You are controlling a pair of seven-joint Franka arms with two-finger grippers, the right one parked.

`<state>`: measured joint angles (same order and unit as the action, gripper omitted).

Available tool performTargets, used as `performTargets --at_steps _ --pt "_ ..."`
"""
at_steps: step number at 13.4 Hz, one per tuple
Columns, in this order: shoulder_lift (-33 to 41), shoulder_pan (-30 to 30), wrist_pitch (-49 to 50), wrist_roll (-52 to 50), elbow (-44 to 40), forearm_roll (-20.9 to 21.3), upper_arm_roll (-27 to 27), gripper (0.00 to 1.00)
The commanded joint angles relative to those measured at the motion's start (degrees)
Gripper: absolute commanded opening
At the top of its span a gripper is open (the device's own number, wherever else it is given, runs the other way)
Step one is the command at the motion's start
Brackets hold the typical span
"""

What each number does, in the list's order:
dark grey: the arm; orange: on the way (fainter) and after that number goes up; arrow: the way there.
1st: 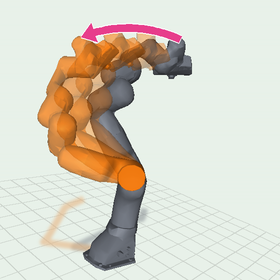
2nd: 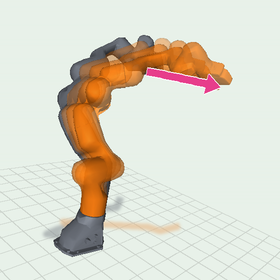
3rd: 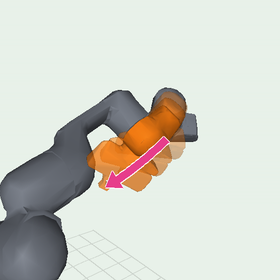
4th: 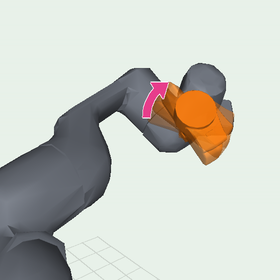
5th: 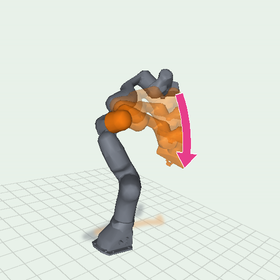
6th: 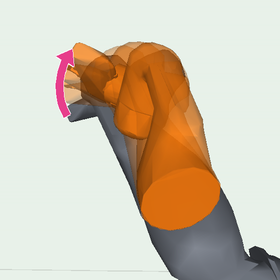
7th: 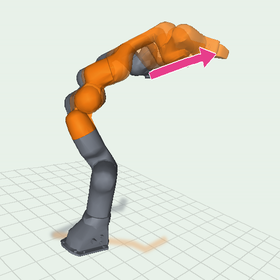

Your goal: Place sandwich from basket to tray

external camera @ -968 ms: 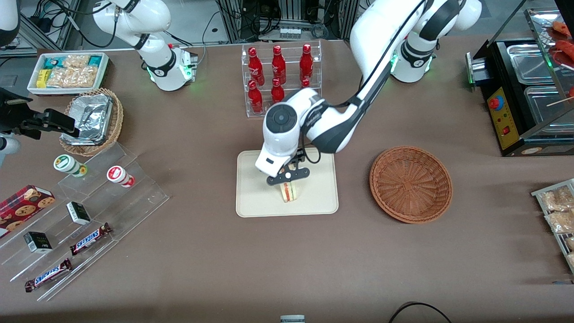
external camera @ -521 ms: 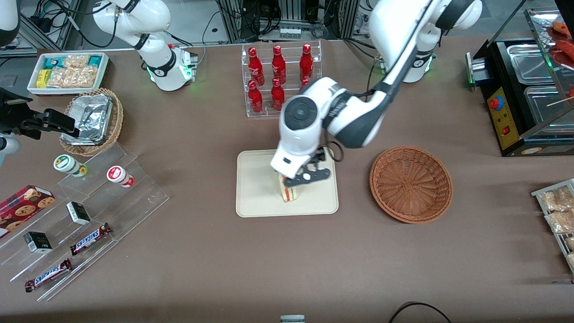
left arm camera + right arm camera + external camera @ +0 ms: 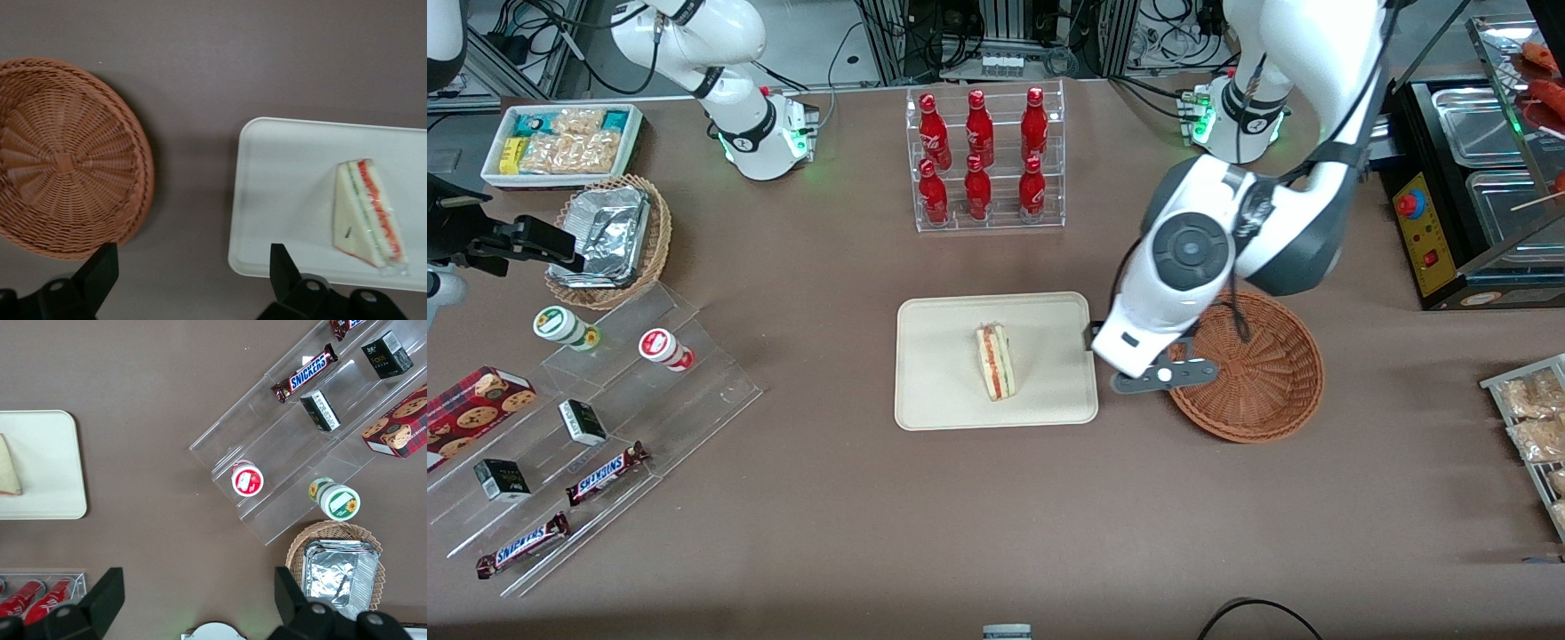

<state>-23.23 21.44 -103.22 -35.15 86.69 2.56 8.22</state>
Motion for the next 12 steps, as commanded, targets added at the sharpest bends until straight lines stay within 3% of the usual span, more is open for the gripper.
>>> performTargets --at_steps 1,6,12 --pt "4.8 -3.6 -0.3 6.1 5.4 0.2 0.5 1.00" --pt "15.9 -11.5 0.2 21.2 14.5 0.2 0.6 1.00" --pt "23.0 -21.6 11.2 39.6 12.1 0.2 0.4 1.00"
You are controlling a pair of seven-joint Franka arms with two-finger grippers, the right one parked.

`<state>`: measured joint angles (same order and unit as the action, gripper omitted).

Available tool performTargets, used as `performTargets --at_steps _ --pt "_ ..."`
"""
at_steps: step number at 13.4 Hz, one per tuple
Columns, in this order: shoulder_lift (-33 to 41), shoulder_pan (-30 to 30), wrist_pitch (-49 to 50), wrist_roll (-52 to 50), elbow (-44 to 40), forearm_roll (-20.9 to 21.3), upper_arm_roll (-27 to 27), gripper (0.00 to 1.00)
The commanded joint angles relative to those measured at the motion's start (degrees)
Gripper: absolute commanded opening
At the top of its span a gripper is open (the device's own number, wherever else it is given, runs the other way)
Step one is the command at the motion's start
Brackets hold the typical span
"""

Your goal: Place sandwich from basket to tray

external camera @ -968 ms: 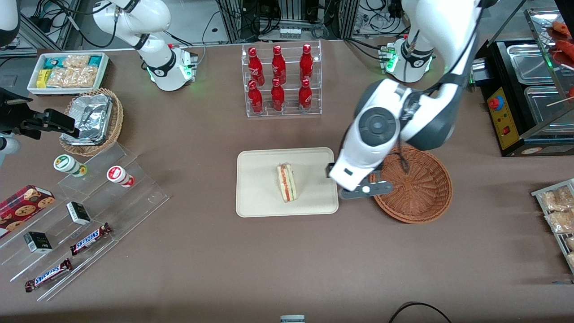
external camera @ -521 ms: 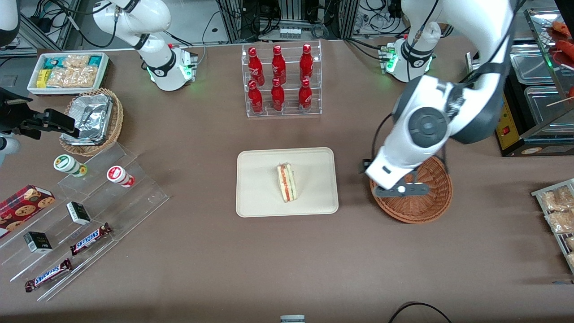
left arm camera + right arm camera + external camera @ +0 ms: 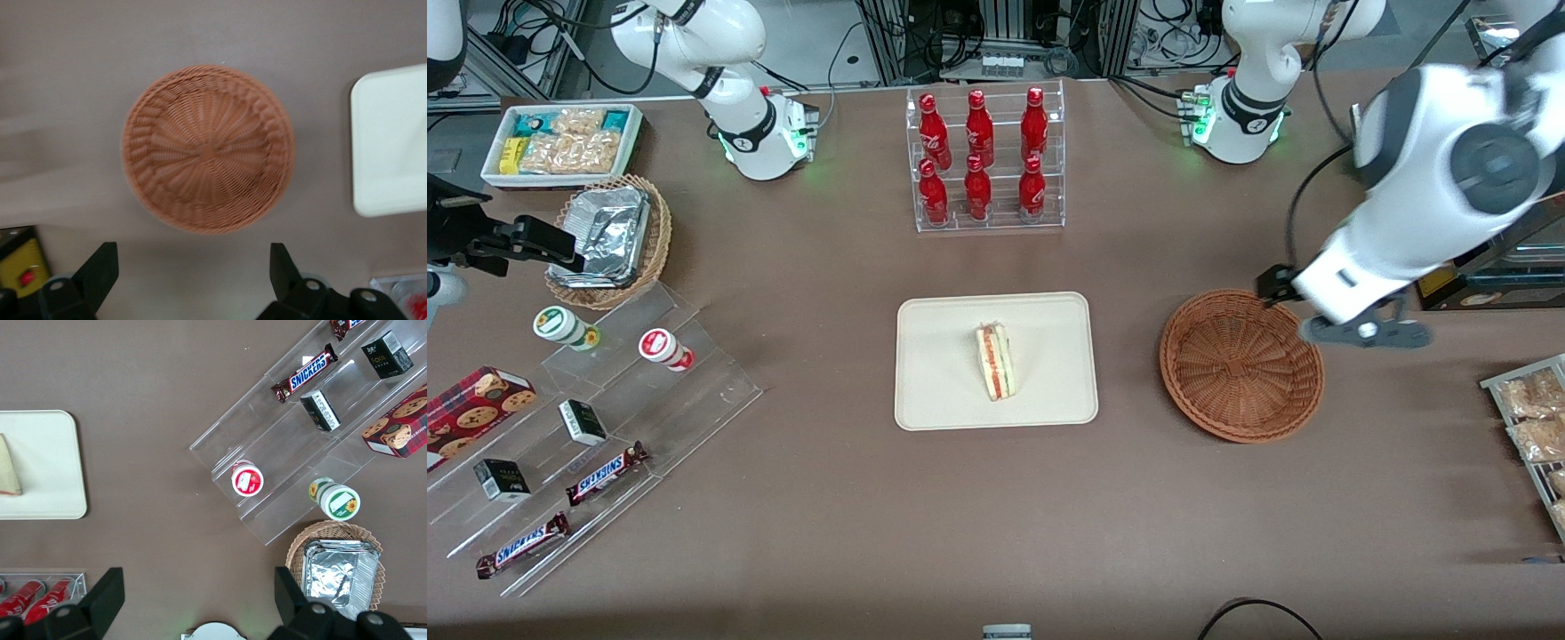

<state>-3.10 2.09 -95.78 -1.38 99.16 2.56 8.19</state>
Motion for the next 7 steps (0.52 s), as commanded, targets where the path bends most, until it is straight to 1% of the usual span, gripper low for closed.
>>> performTargets --at_steps 1,2,7 --pt "2.9 -2.4 5.9 7.8 -2.3 0.3 0.0 1.00" --pt "3.1 -2.4 7.5 8.1 -3.7 0.3 -1.4 1.00" --pt "6.1 -2.5 9.3 8.0 -4.8 0.8 -2.5 1.00"
